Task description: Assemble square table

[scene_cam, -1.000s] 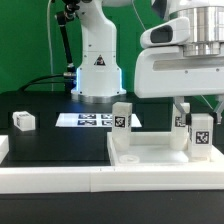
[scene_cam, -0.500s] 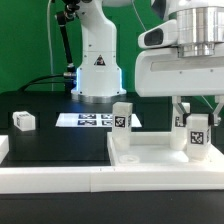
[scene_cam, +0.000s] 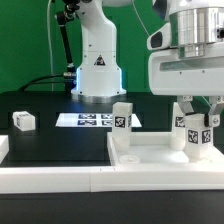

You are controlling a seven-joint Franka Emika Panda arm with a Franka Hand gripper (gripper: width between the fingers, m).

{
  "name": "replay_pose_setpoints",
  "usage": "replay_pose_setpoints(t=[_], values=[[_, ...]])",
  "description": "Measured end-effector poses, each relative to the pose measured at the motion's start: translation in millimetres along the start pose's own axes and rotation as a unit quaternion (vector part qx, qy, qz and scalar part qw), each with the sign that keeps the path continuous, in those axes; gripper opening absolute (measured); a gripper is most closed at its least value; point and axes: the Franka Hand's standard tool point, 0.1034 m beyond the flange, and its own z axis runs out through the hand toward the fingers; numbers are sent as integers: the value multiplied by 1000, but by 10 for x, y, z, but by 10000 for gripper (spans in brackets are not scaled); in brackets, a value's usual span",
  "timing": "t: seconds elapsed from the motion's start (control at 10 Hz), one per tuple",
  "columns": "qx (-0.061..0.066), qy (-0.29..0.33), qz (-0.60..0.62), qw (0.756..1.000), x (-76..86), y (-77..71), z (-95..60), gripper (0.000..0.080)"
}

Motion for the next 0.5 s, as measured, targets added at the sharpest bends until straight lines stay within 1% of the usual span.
replay_pose_setpoints(t=[0.1,0.5], values=[[2,-3,47,999,-4,-4,1,290],[4,-6,156,988,-28,-15,3,290]])
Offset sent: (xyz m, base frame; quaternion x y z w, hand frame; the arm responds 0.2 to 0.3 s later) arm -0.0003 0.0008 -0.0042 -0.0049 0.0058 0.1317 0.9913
